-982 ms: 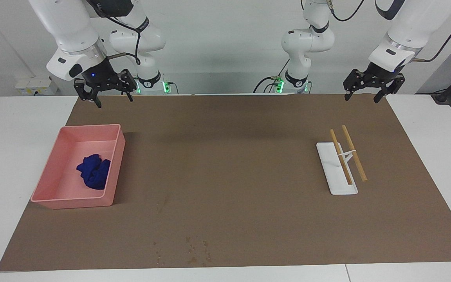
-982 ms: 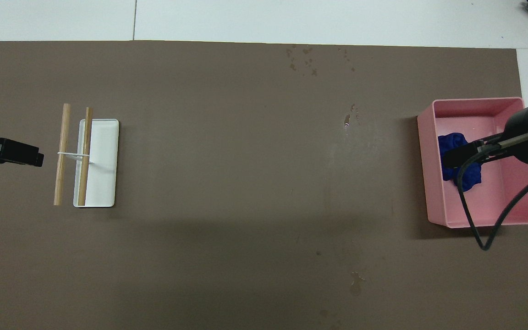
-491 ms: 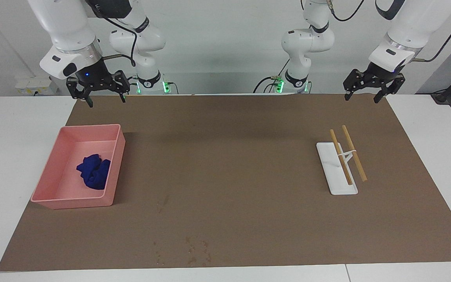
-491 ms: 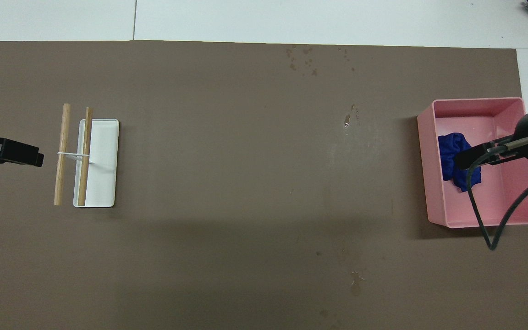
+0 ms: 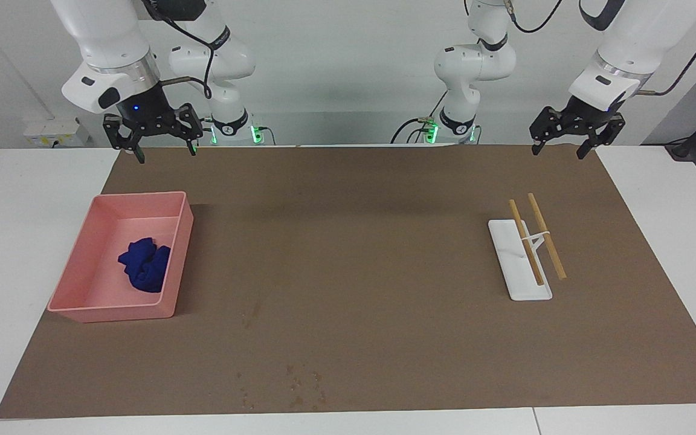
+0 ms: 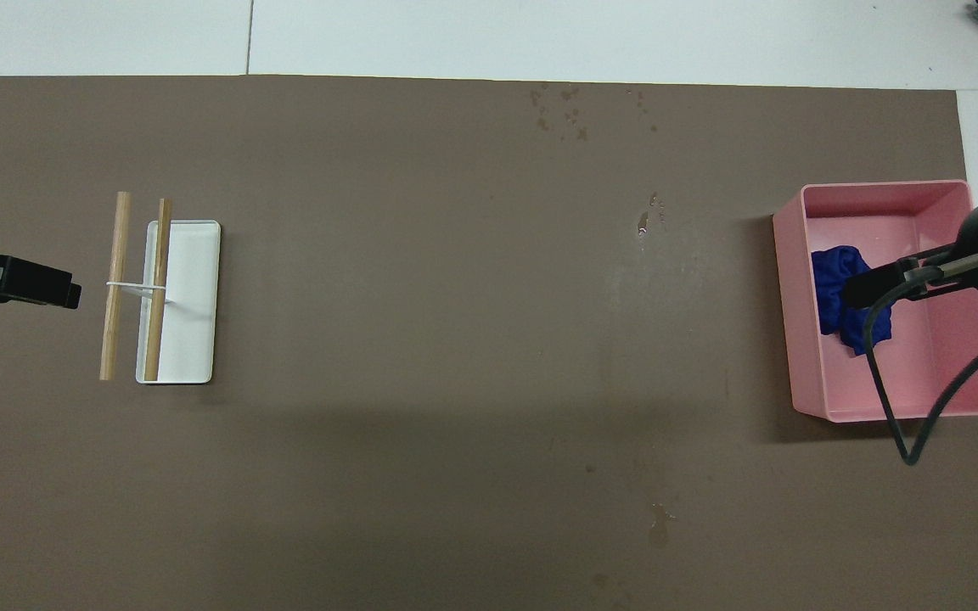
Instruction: Wipe water with towel using both arms
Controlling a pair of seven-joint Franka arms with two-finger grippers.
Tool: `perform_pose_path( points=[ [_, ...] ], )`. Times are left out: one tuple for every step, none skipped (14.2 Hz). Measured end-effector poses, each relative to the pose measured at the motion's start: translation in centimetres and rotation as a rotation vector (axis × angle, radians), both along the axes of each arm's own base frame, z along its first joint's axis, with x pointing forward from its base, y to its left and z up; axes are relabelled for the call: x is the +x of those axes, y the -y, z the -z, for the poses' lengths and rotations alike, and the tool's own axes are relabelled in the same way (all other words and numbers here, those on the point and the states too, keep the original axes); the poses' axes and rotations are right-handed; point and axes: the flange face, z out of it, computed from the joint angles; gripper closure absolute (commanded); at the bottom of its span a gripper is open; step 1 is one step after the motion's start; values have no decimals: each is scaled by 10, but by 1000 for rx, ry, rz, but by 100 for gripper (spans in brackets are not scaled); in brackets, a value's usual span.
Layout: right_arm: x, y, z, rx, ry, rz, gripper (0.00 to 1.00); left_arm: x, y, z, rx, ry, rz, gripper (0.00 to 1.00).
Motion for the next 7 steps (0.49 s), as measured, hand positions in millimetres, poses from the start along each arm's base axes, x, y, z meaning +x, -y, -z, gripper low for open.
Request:
perform_pose_path(
  points=[
    [0, -1, 0, 3, 0, -1, 0, 0, 0, 0, 0, 0, 0, 0],
    [0, -1, 0, 5, 1, -1, 0, 0, 0, 0, 0, 0, 0, 0],
    [0, -1, 0, 5, 1, -1, 0, 0, 0, 0, 0, 0, 0, 0],
    [0, -1, 0, 5, 1, -1, 0, 0, 0, 0, 0, 0, 0, 0],
    [0, -1, 0, 5, 1, -1, 0, 0, 0, 0, 0, 0, 0, 0],
    [0, -1, 0, 5, 1, -1, 0, 0, 0, 0, 0, 0, 0, 0],
    [0, -1, 0, 5, 1, -1, 0, 0, 0, 0, 0, 0, 0, 0]
  ],
)
